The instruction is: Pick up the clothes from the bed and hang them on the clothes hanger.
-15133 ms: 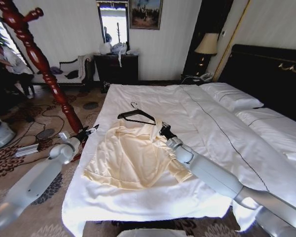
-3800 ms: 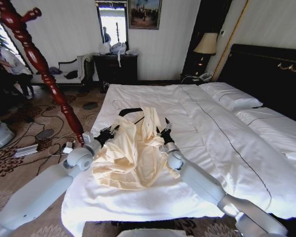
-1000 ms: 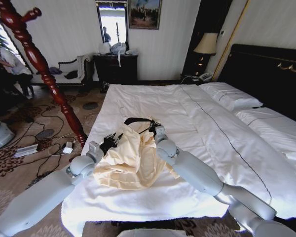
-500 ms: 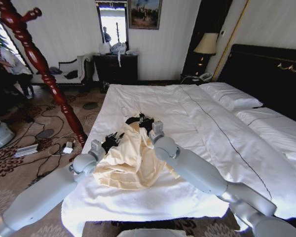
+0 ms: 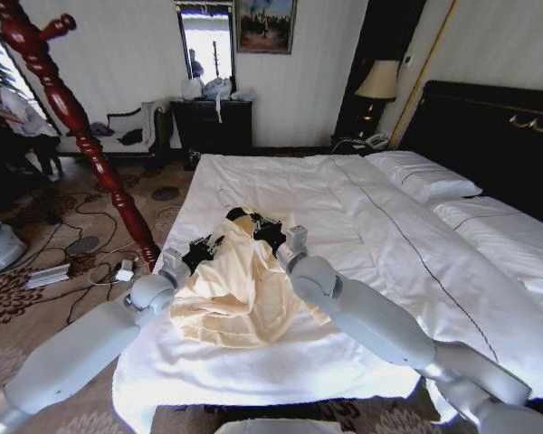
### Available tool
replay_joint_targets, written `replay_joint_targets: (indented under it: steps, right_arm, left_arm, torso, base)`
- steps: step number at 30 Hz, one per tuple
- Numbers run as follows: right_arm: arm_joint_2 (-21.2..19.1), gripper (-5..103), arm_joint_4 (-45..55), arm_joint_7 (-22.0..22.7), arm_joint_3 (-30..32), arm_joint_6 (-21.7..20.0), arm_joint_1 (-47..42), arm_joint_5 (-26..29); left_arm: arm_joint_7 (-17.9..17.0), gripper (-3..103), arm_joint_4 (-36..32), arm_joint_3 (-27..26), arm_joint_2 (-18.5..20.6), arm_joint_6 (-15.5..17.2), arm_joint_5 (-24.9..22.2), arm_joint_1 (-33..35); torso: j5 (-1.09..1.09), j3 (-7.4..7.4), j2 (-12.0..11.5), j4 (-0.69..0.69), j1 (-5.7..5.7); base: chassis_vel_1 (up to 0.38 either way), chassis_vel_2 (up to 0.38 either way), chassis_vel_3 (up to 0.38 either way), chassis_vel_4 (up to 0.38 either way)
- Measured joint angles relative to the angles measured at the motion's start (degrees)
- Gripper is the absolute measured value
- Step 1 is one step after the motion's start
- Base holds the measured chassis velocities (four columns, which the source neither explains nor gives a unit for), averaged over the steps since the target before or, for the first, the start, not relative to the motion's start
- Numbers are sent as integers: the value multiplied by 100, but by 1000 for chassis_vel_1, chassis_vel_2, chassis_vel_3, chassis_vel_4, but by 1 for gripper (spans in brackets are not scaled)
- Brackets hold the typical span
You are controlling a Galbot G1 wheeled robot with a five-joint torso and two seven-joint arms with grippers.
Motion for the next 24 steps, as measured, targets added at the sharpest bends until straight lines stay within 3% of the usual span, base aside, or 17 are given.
replay_joint_targets:
  steps: [3,5,8,10,12,16,17,19,21,23,24]
  right_arm:
    - [-25,25,14,-22,12,110,-15,9]
    - [-29,25,19,-27,13,126,-23,11]
    - [-90,41,64,-47,14,207,-113,14]
    - [-94,41,67,-47,15,212,-120,14]
    - [-125,58,90,-47,59,238,-171,13]
    - [-209,70,87,-29,224,285,-286,2]
    - [-278,75,56,-20,351,315,-372,-35]
    - [-344,75,19,-16,481,337,-471,-86]
    - [-484,91,-33,-19,851,376,-760,-248]
    - [-522,91,-35,-22,979,391,-889,-310]
    - [-554,96,-38,-35,1111,402,-1014,-382]
  left_arm:
    - [-15,23,-4,-82,11,-3,-12,23]
    - [-16,23,-4,-92,15,-3,-11,26]
    - [-26,23,-15,-182,47,-10,-31,51]
    - [-26,23,-15,-188,52,-10,-32,51]
    - [-26,23,-12,-222,72,-24,-24,52]
    - [-27,23,27,-304,97,-52,67,52]
    - [-41,23,32,-355,112,-55,95,51]
    - [-71,23,31,-405,132,-55,109,51]
    - [-124,23,-10,-509,193,-53,150,40]
    - [-137,23,-26,-532,215,-52,175,30]
    - [-146,23,-35,-546,230,-52,203,18]
  torso:
    - [0,0,0,1,0]
    - [0,0,0,0,0]
    - [0,0,0,0,0]
    - [0,0,0,0,0]
    - [0,0,0,0,0]
    - [0,0,0,0,0]
    - [0,0,0,1,0]
    - [0,0,0,0,0]
    - [0,0,0,0,0]
    - [0,0,0,0,0]
    - [1,0,0,0,0]
  base:
    - [0,0,0,0]
    - [0,0,0,0]
    - [0,0,0,0]
    - [0,0,0,0]
    - [0,0,0,0]
    - [0,0,0,0]
    - [0,0,0,0]
    - [0,0,0,0]
    - [0,0,0,0]
    - [0,0,0,0]
    - [0,0,0,0]
